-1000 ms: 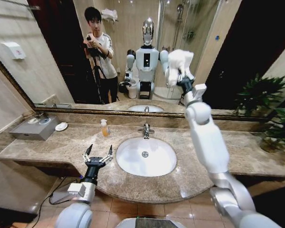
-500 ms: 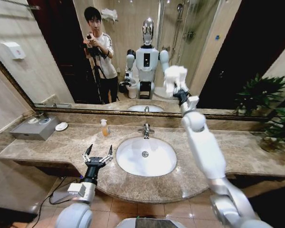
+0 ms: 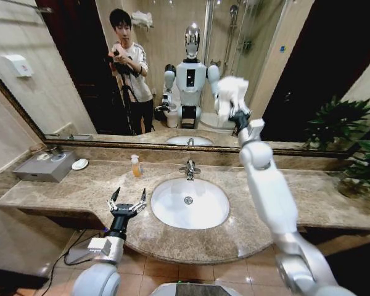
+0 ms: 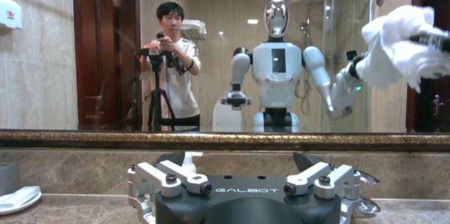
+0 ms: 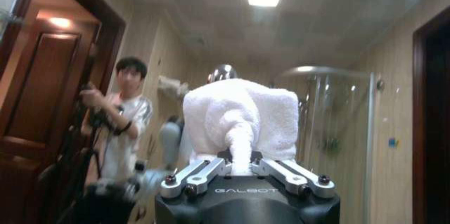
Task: Pick up the towel from the sink counter and wipe the mirror surface.
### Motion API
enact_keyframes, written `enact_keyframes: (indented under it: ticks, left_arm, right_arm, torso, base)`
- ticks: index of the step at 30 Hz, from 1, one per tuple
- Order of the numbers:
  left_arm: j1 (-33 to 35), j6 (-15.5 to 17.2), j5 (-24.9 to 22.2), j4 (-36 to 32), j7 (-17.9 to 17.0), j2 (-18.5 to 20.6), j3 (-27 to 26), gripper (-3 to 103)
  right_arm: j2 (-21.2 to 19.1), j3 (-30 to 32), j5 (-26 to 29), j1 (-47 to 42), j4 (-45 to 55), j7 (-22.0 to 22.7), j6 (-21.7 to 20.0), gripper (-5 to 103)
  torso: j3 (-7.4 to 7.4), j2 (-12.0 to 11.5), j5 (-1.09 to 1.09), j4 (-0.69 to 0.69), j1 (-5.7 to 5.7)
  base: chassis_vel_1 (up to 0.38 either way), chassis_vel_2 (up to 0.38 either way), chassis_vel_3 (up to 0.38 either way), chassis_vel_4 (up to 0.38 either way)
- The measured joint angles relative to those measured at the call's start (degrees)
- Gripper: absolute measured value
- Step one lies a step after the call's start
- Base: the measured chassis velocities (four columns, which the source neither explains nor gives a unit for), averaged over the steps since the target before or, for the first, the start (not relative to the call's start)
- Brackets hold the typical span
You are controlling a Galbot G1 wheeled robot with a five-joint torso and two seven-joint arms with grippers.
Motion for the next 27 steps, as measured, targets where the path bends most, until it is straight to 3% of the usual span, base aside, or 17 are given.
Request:
enact_keyframes:
  ticks: [7,14,20,27]
  left_arm:
    - [0.0,0.0,0.0,0.0,0.0,0.0,0.0,100]
    - [0.0,0.0,0.0,0.0,0.0,0.0,0.0,100]
    - [0.0,0.0,0.0,0.0,0.0,0.0,0.0,100]
    - [0.0,0.0,0.0,0.0,0.0,0.0,0.0,100]
  right_arm:
    - [2.0,-3.9,0.6,-3.4,7.3,0.9,-1.1,9]
    - [5.0,-8.9,-1.0,1.9,9.1,2.9,-3.1,9]
    - [8.2,-11.7,-0.4,8.3,3.2,3.2,-4.0,9]
    - [10.8,-11.3,-3.4,4.5,-2.5,2.4,-1.2,9]
  torso:
    - [-0.01,0.0,-0.05,0.01,-0.01]
    - [-0.01,0.0,-0.05,0.02,-0.01]
    - [-0.01,0.0,-0.05,0.02,0.00]
    - [0.00,0.0,-0.04,0.00,0.00]
  base:
    - [0.000,0.000,0.000,0.000]
    - [0.000,0.000,0.000,0.000]
    - [0.000,0.000,0.000,0.000]
    - [0.000,0.000,0.000,0.000]
